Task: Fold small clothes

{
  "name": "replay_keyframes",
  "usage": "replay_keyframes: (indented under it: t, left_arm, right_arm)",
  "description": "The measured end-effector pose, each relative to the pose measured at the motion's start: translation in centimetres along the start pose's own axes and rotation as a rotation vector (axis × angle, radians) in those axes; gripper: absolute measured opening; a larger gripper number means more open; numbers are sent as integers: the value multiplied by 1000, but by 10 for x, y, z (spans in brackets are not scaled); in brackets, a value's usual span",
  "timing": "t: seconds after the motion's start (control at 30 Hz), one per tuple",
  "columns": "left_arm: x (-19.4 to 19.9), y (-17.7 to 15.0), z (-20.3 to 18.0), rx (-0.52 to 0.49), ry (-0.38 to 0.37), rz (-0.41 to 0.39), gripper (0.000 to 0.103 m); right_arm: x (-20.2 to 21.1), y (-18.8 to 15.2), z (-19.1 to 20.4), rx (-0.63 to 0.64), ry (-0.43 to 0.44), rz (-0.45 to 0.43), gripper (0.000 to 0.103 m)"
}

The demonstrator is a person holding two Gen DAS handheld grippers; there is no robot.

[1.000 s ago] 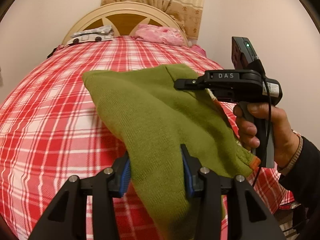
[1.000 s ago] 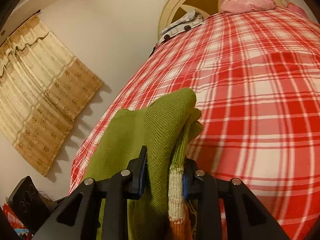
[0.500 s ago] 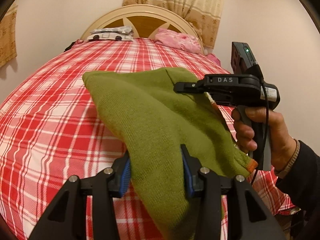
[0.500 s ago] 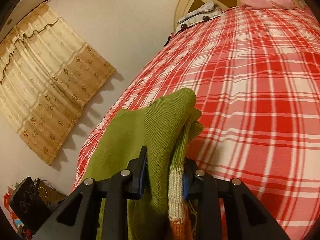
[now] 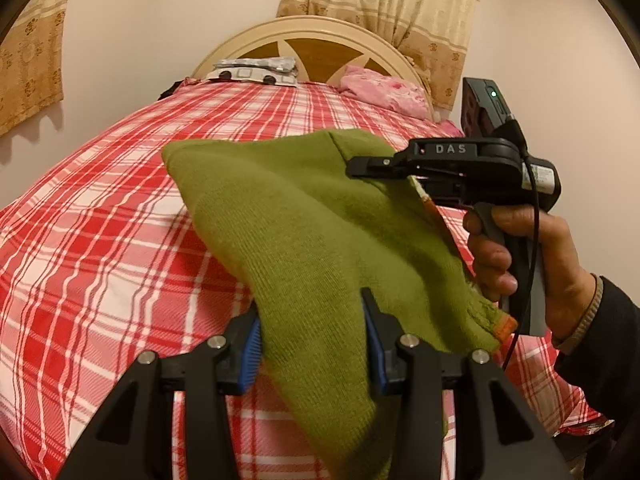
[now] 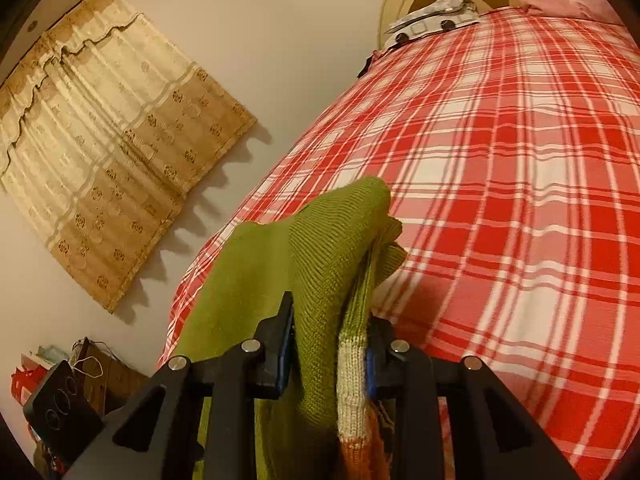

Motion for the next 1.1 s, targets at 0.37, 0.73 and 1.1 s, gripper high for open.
replay_keyframes:
  t: [0.37,0.73,1.1]
  left_arm:
    - [3,-19,15,27,19,32,45]
    - [-6,-53,25,45,14,89,45]
    - [-8,-65,29,72,8,97,64]
  right_arm:
    - [-29,-16,13,9,10,46,28]
    - [-52,-25,7,5,-11,92,28]
    - [-67,-27,-9,35,-76,95,28]
Point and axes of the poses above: each gripper's, at about its wrist camera, not at the fingertips, and x roughly against the way its jaws point, z to its left, y to its top, the point moved 8 cm from there along -x, roughly the way its jaws point, and after that the axes turned 14 degrees about -x, right-handed, at the moved point
